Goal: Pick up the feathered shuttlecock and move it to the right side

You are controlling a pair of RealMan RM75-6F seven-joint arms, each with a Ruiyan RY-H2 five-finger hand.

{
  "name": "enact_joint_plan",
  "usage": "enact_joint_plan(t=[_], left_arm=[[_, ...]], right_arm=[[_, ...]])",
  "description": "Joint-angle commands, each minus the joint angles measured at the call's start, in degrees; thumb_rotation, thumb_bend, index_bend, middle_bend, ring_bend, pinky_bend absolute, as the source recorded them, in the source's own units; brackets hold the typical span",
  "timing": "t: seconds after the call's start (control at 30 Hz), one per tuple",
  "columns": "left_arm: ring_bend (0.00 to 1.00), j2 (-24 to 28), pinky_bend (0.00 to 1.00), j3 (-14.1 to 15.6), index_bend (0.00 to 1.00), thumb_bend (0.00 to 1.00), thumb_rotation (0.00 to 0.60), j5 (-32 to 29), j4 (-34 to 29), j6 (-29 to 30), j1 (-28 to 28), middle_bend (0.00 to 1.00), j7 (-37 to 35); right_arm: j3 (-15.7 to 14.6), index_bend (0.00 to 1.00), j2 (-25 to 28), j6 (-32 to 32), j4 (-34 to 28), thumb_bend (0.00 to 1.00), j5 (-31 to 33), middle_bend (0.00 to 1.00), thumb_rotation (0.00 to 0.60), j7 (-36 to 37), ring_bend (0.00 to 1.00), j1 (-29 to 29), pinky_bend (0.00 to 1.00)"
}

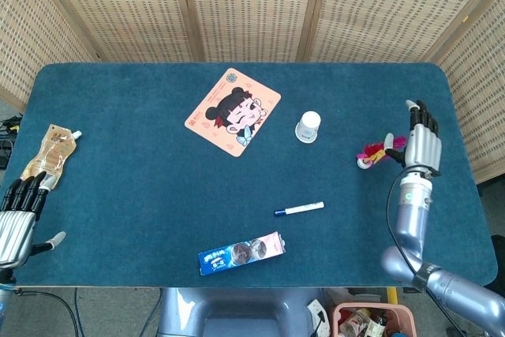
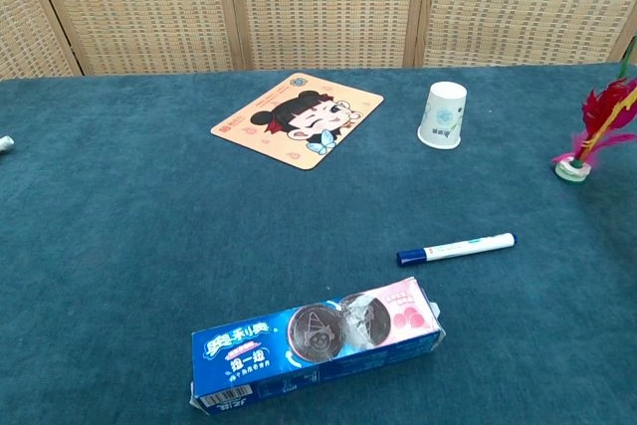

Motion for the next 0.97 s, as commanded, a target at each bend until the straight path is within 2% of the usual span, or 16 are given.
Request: enact_joint_plan(t=[0.03, 0.23, 0.43, 0.57, 0.8, 0.97], left_arm=[[0.0, 0.25, 0.0, -0.09, 0.0, 0.15, 0.6, 0.0, -0.1, 0.3, 0.15, 0.0, -0.41], [0.0, 0.73, 0.0, -0.66, 0.0, 0.15, 0.6, -1.28, 0.13, 0.37, 0.4, 0.0, -1.34], [0.0, 0.78, 0.0, -1.28, 0.0, 0.15, 0.6, -2.87, 0.52, 0.02, 0.49, 0.0, -1.43], [0.0, 0.56, 0.0, -1.24, 0.0, 0.15, 0.6, -2.66, 0.49, 0.26, 0.54, 0.0, -0.66], [0.0, -0.28, 0.0, -0.93, 0.0, 0.15, 0.6, -1.89, 0.51, 0.64, 0.57, 0.0, 1.68], [0.0, -1.0, 0.0, -1.1, 0.0, 0.15, 0.6, -2.3, 1.02, 0.5, 0.5, 0.0, 2.8]], right_arm=[[-3.07, 0.05, 4.16, 4.21, -5.8, 0.47, -7.58, 0.0, 0.6, 3.14, 0.0, -4.43, 0.0], [-9.19, 0.0, 8.61, 4.99, -9.04, 0.46, -18.53, 0.0, 0.6, 8.1, 0.0, -9.25, 0.0], [-17.22, 0.0, 10.27, 10.53, -4.64, 0.39, -31.46, 0.0, 0.6, 7.05, 0.0, -14.23, 0.0], [-19.76, 0.0, 9.83, 13.6, -2.26, 0.31, -35.46, 0.0, 0.6, 7.07, 0.0, -16.65, 0.0], [-24.22, 0.0, 8.36, 18.25, 3.66, 0.29, -42.36, 0.0, 0.6, 7.77, 0.0, -21.25, 0.0], [-25.19, 0.0, 7.55, 18.8, 5.58, 0.28, -43.76, 0.0, 0.6, 7.55, 0.0, -22.94, 0.0]])
